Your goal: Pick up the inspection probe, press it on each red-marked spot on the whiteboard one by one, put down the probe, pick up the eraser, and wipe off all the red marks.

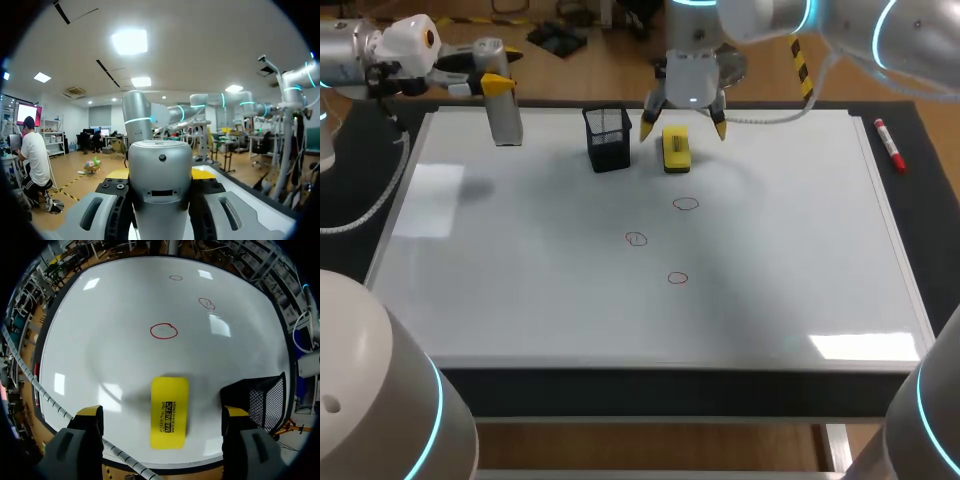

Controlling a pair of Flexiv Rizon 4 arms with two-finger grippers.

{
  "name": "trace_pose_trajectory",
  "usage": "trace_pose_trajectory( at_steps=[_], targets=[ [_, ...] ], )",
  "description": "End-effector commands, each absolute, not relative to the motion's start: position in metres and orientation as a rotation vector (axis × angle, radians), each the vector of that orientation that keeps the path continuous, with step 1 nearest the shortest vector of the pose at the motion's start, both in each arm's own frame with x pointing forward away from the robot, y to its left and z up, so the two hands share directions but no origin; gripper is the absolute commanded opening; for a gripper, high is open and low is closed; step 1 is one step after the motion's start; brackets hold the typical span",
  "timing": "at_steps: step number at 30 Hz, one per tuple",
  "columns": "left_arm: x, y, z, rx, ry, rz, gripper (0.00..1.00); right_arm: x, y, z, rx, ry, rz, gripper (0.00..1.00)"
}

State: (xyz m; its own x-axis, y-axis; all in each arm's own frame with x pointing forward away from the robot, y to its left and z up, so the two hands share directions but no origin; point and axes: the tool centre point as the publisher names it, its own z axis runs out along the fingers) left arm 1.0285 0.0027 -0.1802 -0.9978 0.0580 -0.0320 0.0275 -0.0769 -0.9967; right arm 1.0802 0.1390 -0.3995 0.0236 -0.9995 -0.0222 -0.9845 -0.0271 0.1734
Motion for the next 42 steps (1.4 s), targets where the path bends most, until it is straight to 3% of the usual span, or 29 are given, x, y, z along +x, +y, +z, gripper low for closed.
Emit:
trace_pose_trajectory(
  at_steps=[1, 26, 29, 33, 35, 37, 42],
  targets=[
    [1.029, 0.003, -0.179, -0.102, -2.119, 2.286, 0.00, 1.081, 0.141, -0.404, 2.163, -2.114, -0.202, 1.00],
    [1.029, 0.003, -0.179, -0.102, -2.119, 2.286, 0.00, 1.086, 0.142, -0.421, 2.139, -2.123, -0.176, 1.00],
    [1.029, 0.003, -0.179, -0.102, -2.119, 2.286, 0.00, 1.086, 0.142, -0.421, 2.138, -2.126, -0.179, 0.76],
    [1.029, 0.003, -0.179, -0.102, -2.119, 2.286, 0.00, 1.087, 0.141, -0.424, 2.134, -2.127, -0.187, 0.59],
    [1.029, 0.003, -0.179, -0.102, -2.119, 2.286, 0.00, 1.087, 0.141, -0.423, 2.135, -2.134, -0.180, 0.36],
    [1.029, 0.003, -0.179, -0.102, -2.119, 2.286, 0.00, 1.086, 0.143, -0.418, 2.143, -2.140, -0.158, 0.00],
    [1.029, 0.003, -0.179, -0.102, -2.119, 2.286, 0.00, 1.084, 0.143, -0.406, 2.155, -2.146, -0.110, 0.00]
  ],
)
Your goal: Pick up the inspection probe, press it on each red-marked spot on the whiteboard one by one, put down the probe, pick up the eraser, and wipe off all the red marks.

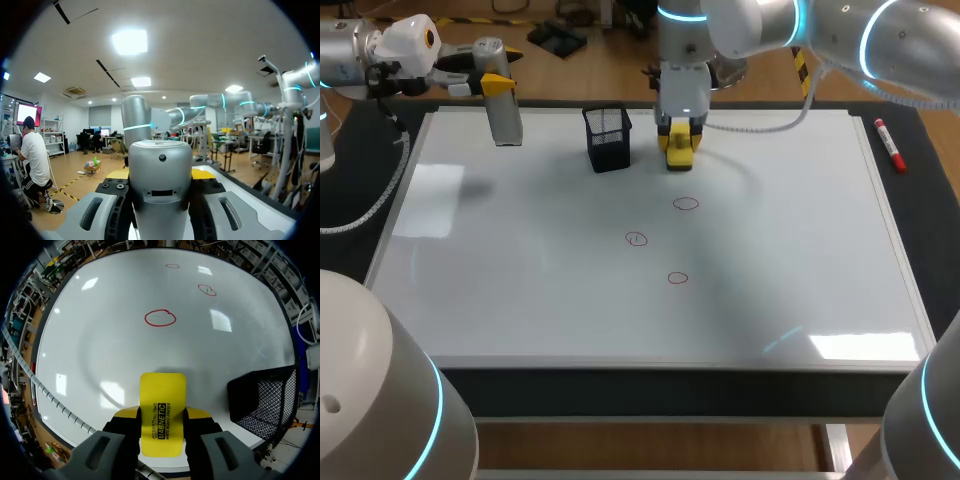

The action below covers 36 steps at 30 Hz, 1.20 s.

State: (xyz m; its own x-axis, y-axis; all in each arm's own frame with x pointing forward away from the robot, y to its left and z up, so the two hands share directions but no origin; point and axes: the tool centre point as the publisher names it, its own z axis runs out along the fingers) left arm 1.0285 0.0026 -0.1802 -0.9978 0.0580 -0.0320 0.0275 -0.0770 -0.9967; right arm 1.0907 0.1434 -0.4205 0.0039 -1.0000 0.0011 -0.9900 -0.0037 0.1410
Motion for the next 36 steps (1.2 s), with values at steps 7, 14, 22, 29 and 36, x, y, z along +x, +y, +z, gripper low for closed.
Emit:
trace_pose_trajectory(
  at_steps=[7, 14, 22, 29, 36],
  targets=[
    [1.029, 0.003, -0.179, -0.102, -2.119, 2.286, 0.00, 1.083, 0.130, -0.390, 2.122, -2.226, -0.125, 0.00],
    [1.029, 0.003, -0.179, -0.102, -2.119, 2.286, 0.00, 1.079, 0.096, -0.375, 2.040, -2.330, -0.117, 0.00],
    [1.029, 0.003, -0.179, -0.102, -2.119, 2.286, 0.00, 1.070, 0.042, -0.368, 1.894, -2.472, -0.151, 0.00],
    [1.029, 0.003, -0.179, -0.102, -2.119, 2.286, 0.00, 1.053, -0.002, -0.363, 1.756, -2.574, -0.148, 0.00],
    [1.029, 0.003, -0.179, -0.102, -2.119, 2.286, 0.00, 1.029, -0.036, -0.365, 1.644, -2.639, -0.162, 0.00]
  ],
)
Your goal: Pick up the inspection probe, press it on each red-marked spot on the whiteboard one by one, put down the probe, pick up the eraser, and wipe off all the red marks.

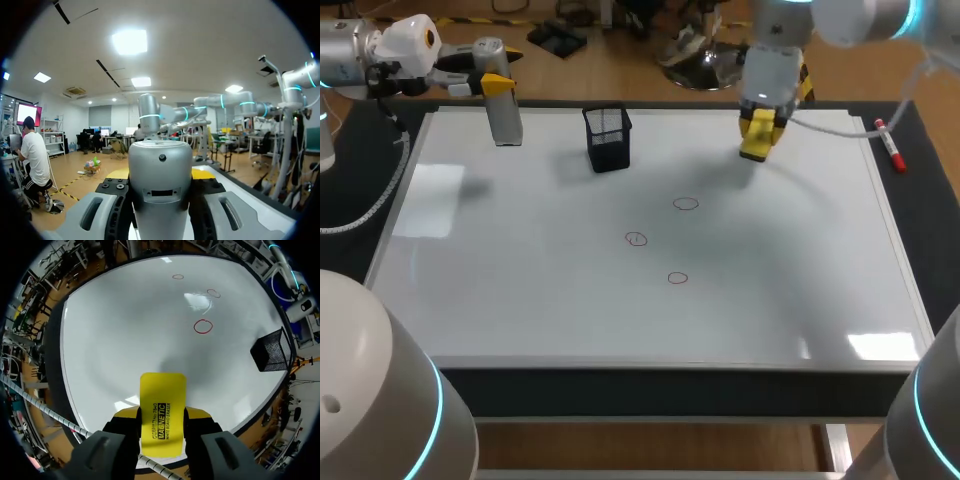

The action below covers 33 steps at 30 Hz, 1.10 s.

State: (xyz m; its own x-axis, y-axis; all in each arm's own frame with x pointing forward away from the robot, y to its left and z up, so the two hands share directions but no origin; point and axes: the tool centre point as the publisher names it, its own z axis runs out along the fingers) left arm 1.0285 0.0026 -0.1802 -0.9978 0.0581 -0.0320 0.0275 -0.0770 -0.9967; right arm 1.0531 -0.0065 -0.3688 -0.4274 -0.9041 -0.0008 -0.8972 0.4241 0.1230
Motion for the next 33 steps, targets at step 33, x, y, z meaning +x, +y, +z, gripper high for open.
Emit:
trace_pose_trajectory(
  at_steps=[33],
  targets=[
    [1.029, 0.003, -0.179, -0.102, -2.119, 2.286, 0.00, 1.004, -0.067, -0.369, 1.525, -2.717, -0.199, 0.00]
  ],
)
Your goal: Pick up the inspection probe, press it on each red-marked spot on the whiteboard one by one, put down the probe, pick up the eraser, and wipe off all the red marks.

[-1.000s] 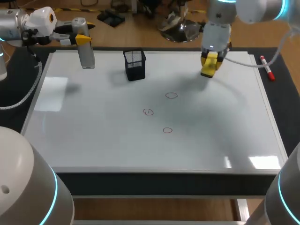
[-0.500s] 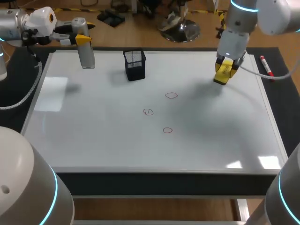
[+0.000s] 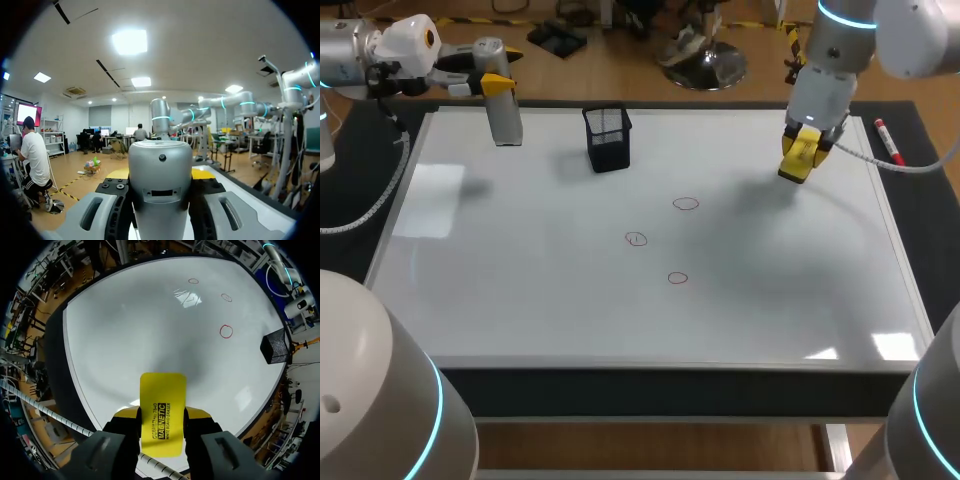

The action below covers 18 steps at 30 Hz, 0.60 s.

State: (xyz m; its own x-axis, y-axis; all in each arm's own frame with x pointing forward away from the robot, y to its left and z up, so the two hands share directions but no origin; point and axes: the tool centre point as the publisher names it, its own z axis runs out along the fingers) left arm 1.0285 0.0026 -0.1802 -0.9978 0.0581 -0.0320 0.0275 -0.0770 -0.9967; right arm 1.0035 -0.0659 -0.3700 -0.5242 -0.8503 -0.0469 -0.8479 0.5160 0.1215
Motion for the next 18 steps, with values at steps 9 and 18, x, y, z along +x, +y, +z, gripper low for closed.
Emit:
trace_pose_trajectory(
  at_steps=[9, 18],
  targets=[
    [1.016, -0.001, -0.182, -0.086, -2.114, 2.284, 0.00, 1.004, -0.067, -0.369, 1.525, -2.717, -0.199, 0.00],
    [0.955, -0.030, -0.181, -0.074, -2.144, 2.271, 0.00, 1.004, -0.067, -0.369, 1.525, -2.717, -0.199, 0.00]
  ],
)
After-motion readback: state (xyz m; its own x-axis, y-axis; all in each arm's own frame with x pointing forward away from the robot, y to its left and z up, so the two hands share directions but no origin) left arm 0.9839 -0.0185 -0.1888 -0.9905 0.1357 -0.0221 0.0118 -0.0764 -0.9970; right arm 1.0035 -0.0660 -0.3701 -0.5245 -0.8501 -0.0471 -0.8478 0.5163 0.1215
